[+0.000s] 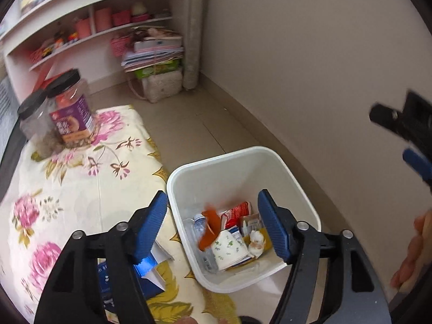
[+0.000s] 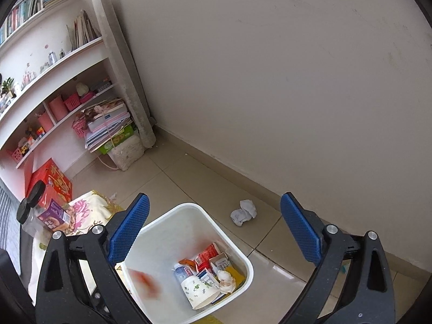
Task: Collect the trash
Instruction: 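Drop the orange peel into the bin by opening the left gripper, then grasp the blue toothpaste box on the table with the left gripper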
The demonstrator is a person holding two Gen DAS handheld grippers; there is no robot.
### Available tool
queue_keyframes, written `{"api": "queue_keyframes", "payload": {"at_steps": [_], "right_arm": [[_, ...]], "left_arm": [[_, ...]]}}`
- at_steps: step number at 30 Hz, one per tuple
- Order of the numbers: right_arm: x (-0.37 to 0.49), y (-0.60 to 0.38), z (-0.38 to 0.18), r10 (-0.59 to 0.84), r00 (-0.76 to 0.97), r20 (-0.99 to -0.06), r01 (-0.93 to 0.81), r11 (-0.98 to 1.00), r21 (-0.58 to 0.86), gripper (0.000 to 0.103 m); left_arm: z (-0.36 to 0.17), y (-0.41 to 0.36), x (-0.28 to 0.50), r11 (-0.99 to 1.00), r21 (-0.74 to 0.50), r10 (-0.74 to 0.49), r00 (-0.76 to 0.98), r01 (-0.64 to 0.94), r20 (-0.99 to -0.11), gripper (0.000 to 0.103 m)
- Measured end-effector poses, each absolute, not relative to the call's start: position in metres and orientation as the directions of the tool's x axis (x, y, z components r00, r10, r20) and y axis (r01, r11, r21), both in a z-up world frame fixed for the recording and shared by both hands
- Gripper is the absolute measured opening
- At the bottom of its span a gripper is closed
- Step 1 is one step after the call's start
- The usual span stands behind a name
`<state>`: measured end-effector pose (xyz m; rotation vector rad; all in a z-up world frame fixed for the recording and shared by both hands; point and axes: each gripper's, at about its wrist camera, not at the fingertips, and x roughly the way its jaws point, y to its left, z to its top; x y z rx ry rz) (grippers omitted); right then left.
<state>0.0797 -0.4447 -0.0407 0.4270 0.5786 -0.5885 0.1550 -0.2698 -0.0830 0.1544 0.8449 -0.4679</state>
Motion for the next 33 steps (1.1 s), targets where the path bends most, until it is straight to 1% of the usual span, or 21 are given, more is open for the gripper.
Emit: {"api": "queue_keyframes", "payload": {"at_steps": [1, 2, 5, 9, 13, 15, 18, 21, 25, 28, 30, 31, 33], "right_arm": [[0.079, -0.444, -0.040, -0.391, 0.684, -0.616, 0.621, 0.754, 0.212, 0.095], [0.080, -0.443, -0.040, -0.389, 0.685, -0.615, 0.619, 0.756, 0.212, 0.095], [0.081, -0.437, -0.039, -0.380, 0.690, -0.616, 0.609, 0.765, 0.210, 0.096], [0.086, -0.430, -0.039, -0.357, 0.693, -0.626, 0.587, 0.784, 0.203, 0.096], [0.093, -0.422, -0.041, -0.330, 0.689, -0.645, 0.565, 0.803, 0.192, 0.096], [0.096, -0.419, -0.041, -0.320, 0.691, -0.649, 0.556, 0.809, 0.193, 0.096], [0.099, -0.415, -0.042, -0.306, 0.688, -0.658, 0.545, 0.817, 0.189, 0.096], [0.103, -0.412, -0.045, -0.285, 0.681, -0.674, 0.532, 0.825, 0.190, 0.096], [0.107, -0.405, -0.048, -0.270, 0.673, -0.689, 0.515, 0.839, 0.174, 0.096], [0.110, -0.400, -0.051, -0.261, 0.665, -0.700, 0.502, 0.850, 0.160, 0.096], [0.114, -0.397, -0.053, -0.253, 0.657, -0.710, 0.496, 0.855, 0.155, 0.096], [0.115, -0.396, -0.054, -0.249, 0.656, -0.713, 0.494, 0.856, 0.155, 0.096], [0.118, -0.394, -0.055, -0.241, 0.654, -0.717, 0.491, 0.856, 0.160, 0.096]], "left_arm": [[-0.083, -0.270, 0.155, 0.883, -0.040, -0.335, 0.566, 0.468, -0.753, 0.074], [-0.084, -0.269, 0.155, 0.875, -0.027, -0.332, 0.560, 0.483, -0.759, 0.075], [-0.083, -0.263, 0.160, 0.854, -0.008, -0.330, 0.530, 0.520, -0.781, 0.076], [-0.083, -0.252, 0.166, 0.828, 0.051, -0.292, 0.507, 0.558, -0.811, 0.076], [-0.092, -0.240, 0.172, 0.786, 0.078, -0.256, 0.437, 0.614, -0.862, 0.077], [-0.102, -0.235, 0.173, 0.752, 0.099, -0.219, 0.389, 0.652, -0.895, 0.079], [-0.121, -0.228, 0.173, 0.706, 0.153, -0.129, 0.338, 0.692, -0.932, 0.079], [-0.142, -0.222, 0.170, 0.664, 0.154, -0.064, 0.260, 0.732, -0.963, 0.079], [-0.164, -0.214, 0.166, 0.623, 0.187, 0.008, 0.233, 0.760, -0.972, 0.079], [-0.173, -0.209, 0.170, 0.628, 0.186, 0.019, 0.224, 0.755, -0.974, 0.079], [-0.177, -0.205, 0.170, 0.632, 0.176, 0.008, 0.220, 0.755, -0.976, 0.077], [-0.178, -0.205, 0.169, 0.628, 0.180, 0.009, 0.224, 0.757, -0.975, 0.067], [-0.177, -0.202, 0.165, 0.615, 0.202, 0.006, 0.252, 0.762, -0.968, 0.059]]}}
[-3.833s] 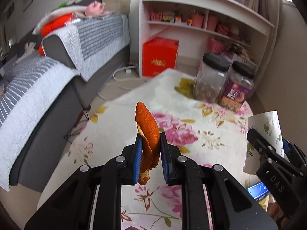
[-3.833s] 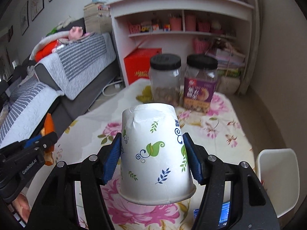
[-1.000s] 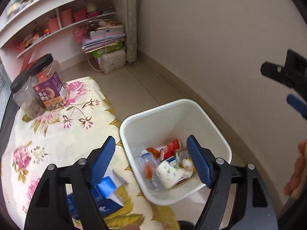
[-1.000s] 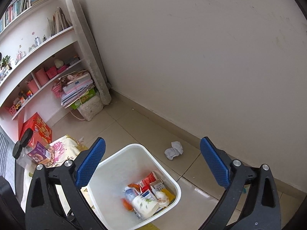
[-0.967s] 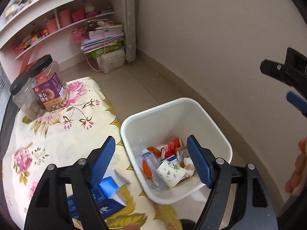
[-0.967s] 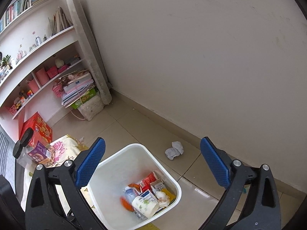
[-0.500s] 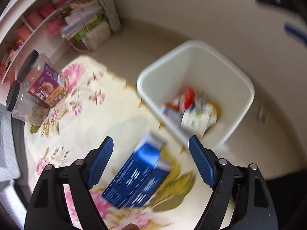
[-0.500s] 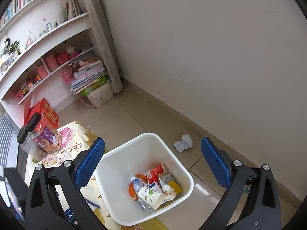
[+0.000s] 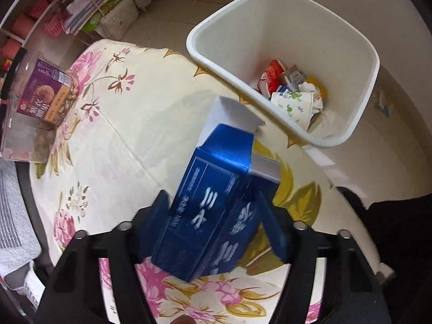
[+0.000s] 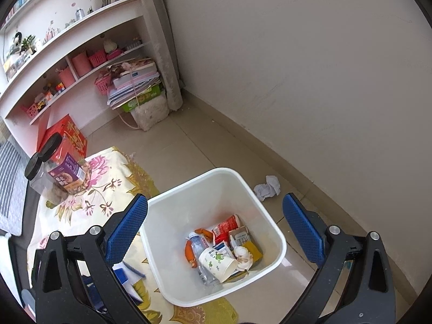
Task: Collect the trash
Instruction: 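Grasp the blue toothpaste box on the table with the left gripper, then carry the blue toothpaste box to the bin and drop it with the left gripper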
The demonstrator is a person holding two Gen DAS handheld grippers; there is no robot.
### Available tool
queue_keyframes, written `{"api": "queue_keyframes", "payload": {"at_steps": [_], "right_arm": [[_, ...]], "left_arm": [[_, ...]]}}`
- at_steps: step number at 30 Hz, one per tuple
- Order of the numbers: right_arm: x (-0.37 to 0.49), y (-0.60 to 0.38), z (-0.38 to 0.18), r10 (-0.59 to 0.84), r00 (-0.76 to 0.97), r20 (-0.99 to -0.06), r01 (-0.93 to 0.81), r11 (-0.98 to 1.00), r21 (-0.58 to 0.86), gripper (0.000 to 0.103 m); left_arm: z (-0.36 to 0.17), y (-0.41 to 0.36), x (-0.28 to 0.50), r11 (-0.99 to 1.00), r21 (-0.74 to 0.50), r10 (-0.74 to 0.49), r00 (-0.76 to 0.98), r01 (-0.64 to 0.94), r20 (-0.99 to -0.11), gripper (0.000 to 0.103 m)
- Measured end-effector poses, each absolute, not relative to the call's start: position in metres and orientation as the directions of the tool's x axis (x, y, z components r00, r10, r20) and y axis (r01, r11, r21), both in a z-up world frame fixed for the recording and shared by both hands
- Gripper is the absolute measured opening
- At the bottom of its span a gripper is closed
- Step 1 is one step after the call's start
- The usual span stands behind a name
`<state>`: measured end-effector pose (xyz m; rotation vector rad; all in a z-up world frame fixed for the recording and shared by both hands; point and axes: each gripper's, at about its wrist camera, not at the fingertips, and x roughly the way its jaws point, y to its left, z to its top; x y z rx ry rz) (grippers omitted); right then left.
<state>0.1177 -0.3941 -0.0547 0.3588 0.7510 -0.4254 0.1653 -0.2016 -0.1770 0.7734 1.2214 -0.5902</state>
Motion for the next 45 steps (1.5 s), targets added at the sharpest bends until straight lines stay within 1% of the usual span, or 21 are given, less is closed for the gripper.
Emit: {"api": "queue_keyframes", "payload": {"at_steps": [1, 2, 5, 7, 9, 10, 12, 13, 14, 15, 17, 21, 25, 29, 36, 40, 45], "right_arm": [[0.120, -0.392, -0.055, -0.232, 0.654, -0.720, 0.488, 0.857, 0.167, 0.096], [0.121, -0.389, -0.055, -0.226, 0.654, -0.722, 0.485, 0.857, 0.172, 0.096], [0.127, -0.378, -0.057, -0.204, 0.654, -0.729, 0.467, 0.867, 0.176, 0.096], [0.132, -0.368, -0.057, -0.192, 0.656, -0.730, 0.449, 0.877, 0.172, 0.096], [0.134, -0.358, -0.058, -0.183, 0.659, -0.729, 0.431, 0.887, 0.167, 0.096], [0.136, -0.351, -0.058, -0.178, 0.660, -0.730, 0.417, 0.895, 0.160, 0.096], [0.141, -0.339, -0.058, -0.169, 0.659, -0.733, 0.395, 0.907, 0.147, 0.096], [0.144, -0.331, -0.059, -0.162, 0.658, -0.736, 0.382, 0.914, 0.139, 0.096], [0.146, -0.325, -0.060, -0.157, 0.655, -0.739, 0.371, 0.919, 0.133, 0.096], [0.148, -0.319, -0.061, -0.152, 0.653, -0.742, 0.360, 0.924, 0.128, 0.096], [0.153, -0.304, -0.065, -0.138, 0.646, -0.751, 0.335, 0.935, 0.116, 0.096], [0.161, -0.277, -0.071, -0.104, 0.633, -0.767, 0.286, 0.952, 0.107, 0.096], [0.170, -0.247, -0.078, -0.069, 0.621, -0.781, 0.235, 0.967, 0.102, 0.096], [0.178, -0.210, -0.085, -0.040, 0.605, -0.796, 0.174, 0.981, 0.082, 0.096], [0.187, -0.148, -0.094, 0.015, 0.594, -0.804, 0.057, 0.997, 0.061, 0.096], [0.189, -0.123, -0.096, 0.046, 0.591, -0.806, 0.009, 0.998, 0.063, 0.096], [0.191, -0.104, -0.102, 0.051, 0.579, -0.814, -0.023, 0.999, 0.046, 0.096]], "left_arm": [[-0.171, -0.197, 0.163, 0.621, 0.197, -0.019, 0.266, 0.759, -0.964, 0.051], [-0.164, -0.193, 0.164, 0.637, 0.174, -0.044, 0.261, 0.751, -0.964, 0.047], [-0.149, -0.177, 0.165, 0.691, 0.176, -0.062, 0.299, 0.701, -0.952, 0.043], [-0.140, -0.158, 0.166, 0.736, 0.153, -0.083, 0.313, 0.659, -0.946, 0.043], [-0.128, -0.131, 0.169, 0.799, 0.086, -0.135, 0.317, 0.595, -0.939, 0.043], [-0.122, -0.118, 0.171, 0.827, 0.045, -0.165, 0.320, 0.560, -0.933, 0.043], [-0.109, -0.081, 0.176, 0.889, -0.074, -0.243, 0.329, 0.452, -0.912, 0.043], [-0.106, -0.069, 0.177, 0.905, -0.114, -0.266, 0.336, 0.410, -0.904, 0.043], [-0.101, -0.045, 0.179, 0.921, -0.185, -0.308, 0.350, 0.344, -0.884, 0.043], [-0.099, -0.032, 0.179, 0.926, -0.219, -0.328, 0.364, 0.309, -0.872, 0.043], [-0.091, 0.003, 0.181, 0.935, -0.286, -0.350, 0.420, 0.209, -0.837, 0.043], [-0.076, 0.051, 0.179, 0.934, -0.351, -0.333, 0.511, 0.063, -0.792, 0.043], [-0.062, 0.090, 0.173, 0.935, -0.351, -0.262, 0.586, -0.041, -0.767, 0.043], [-0.056, 0.121, 0.167, 0.927, -0.357, -0.216, 0.620, -0.112, -0.755, 0.043], [-0.064, 0.154, 0.158, 0.919, -0.360, -0.194, 0.610, -0.161, -0.769, 0.043], [-0.069, 0.165, 0.149, 0.923, -0.340, -0.177, 0.589, -0.178, -0.788, 0.043], [-0.067, 0.175, 0.137, 0.926, -0.307, -0.114, 0.615, -0.217, -0.780, 0.043]]}}
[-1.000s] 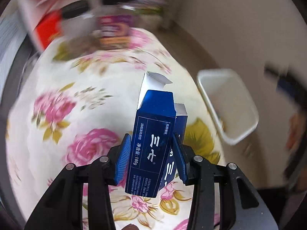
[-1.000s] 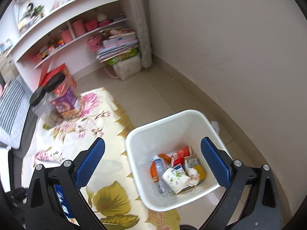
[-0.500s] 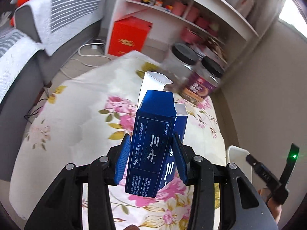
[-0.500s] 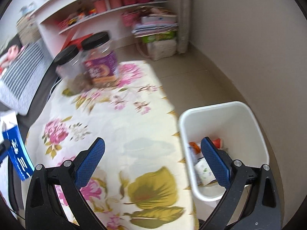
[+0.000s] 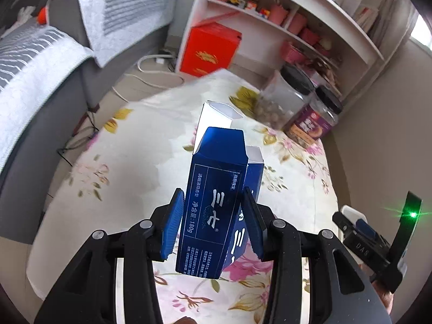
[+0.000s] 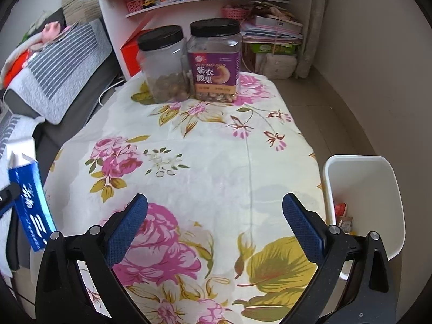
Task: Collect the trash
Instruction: 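Carry the blue toothpaste box to the bin and drop it with the left gripper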
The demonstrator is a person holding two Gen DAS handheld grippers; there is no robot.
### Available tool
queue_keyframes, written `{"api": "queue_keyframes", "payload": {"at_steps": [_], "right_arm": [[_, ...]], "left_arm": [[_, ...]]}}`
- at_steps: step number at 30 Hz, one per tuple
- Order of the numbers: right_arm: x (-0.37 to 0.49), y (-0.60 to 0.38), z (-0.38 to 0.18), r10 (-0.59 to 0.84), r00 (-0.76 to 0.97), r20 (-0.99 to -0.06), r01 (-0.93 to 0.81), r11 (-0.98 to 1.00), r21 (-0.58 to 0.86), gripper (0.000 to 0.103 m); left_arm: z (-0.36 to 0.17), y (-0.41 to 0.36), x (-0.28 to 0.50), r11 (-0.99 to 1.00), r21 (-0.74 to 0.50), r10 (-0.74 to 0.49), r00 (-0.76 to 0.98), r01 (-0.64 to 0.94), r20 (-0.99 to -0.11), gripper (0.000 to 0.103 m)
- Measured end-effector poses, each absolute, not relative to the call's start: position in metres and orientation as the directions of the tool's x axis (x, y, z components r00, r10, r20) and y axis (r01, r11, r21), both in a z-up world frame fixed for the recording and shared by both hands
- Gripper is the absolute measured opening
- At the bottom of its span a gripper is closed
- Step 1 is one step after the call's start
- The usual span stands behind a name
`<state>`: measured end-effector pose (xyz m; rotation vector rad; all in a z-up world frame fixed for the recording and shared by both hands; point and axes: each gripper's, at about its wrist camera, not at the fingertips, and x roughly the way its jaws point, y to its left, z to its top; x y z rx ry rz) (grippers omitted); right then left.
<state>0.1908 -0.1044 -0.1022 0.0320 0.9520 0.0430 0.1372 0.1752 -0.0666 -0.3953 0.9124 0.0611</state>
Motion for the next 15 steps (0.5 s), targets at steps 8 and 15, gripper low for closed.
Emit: {"api": "queue_keyframes", "payload": {"at_steps": [8, 15], "right_arm": [[0.184, -0.103, -0.094, 0.041, 0.615, -0.788, -0.022, 0.999, 0.035, 0.096], [0.178, -0.134, -0.086, 0.010, 0.633, -0.774, 0.036, 0.998, 0.043, 0.096]], "left_arm": [[-0.046, 0.160, 0.129, 0.949, -0.229, -0.014, 0.698, -0.217, -0.716, 0.043], [-0.034, 0.125, 0.130, 0.955, -0.237, -0.028, 0.739, -0.180, -0.673, 0.043]]}}
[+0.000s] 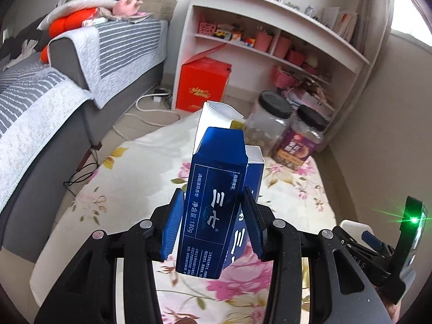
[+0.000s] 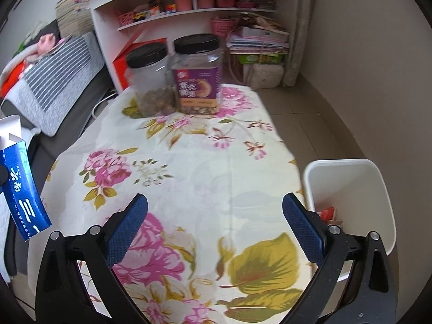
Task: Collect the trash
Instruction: 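Carry the blue toothpaste box to the bin and drop it with the left gripper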
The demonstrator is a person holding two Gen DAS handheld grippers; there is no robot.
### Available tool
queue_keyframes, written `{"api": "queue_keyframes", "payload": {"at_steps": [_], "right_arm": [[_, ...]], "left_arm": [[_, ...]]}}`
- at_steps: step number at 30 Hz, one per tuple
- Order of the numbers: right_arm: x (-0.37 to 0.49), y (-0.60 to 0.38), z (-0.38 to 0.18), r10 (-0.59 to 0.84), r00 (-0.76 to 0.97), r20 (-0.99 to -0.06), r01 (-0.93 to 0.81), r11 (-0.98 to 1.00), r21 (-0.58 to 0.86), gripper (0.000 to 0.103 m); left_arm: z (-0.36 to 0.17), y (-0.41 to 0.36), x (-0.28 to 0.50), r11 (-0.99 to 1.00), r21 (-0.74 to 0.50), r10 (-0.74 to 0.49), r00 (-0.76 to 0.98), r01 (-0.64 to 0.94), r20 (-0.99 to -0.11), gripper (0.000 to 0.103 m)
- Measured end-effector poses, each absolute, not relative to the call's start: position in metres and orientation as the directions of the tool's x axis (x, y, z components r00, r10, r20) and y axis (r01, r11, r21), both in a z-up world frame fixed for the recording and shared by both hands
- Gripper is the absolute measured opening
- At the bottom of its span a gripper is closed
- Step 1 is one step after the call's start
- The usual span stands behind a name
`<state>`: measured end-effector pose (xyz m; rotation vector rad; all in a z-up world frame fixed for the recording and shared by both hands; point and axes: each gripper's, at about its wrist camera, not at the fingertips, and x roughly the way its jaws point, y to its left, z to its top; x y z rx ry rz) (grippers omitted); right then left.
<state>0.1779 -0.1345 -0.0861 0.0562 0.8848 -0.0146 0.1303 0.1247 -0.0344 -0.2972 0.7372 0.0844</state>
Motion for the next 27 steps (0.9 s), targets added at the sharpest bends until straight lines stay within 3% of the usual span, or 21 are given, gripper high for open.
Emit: {"api": "queue_keyframes", "payload": {"at_steps": [13, 27], "right_arm": [[0.159, -0.222, -0.066, -0.052, 0.665, -0.745, 0.184, 0.978, 0.096, 0.096], [0.129, -0.340, -0.054, -0.157, 0.675, -0.721, 0.399, 0.899, 0.178, 0.096]], "left_arm": [[-0.021, 0.022, 0.139, 0.983, -0.182, -0.110, 0.769, -0.009, -0.630, 0.043], [-0.032, -0.109, 0.160, 0.947, -0.250, -0.318, 0.677, 0.200, -0.664, 0.044]]}}
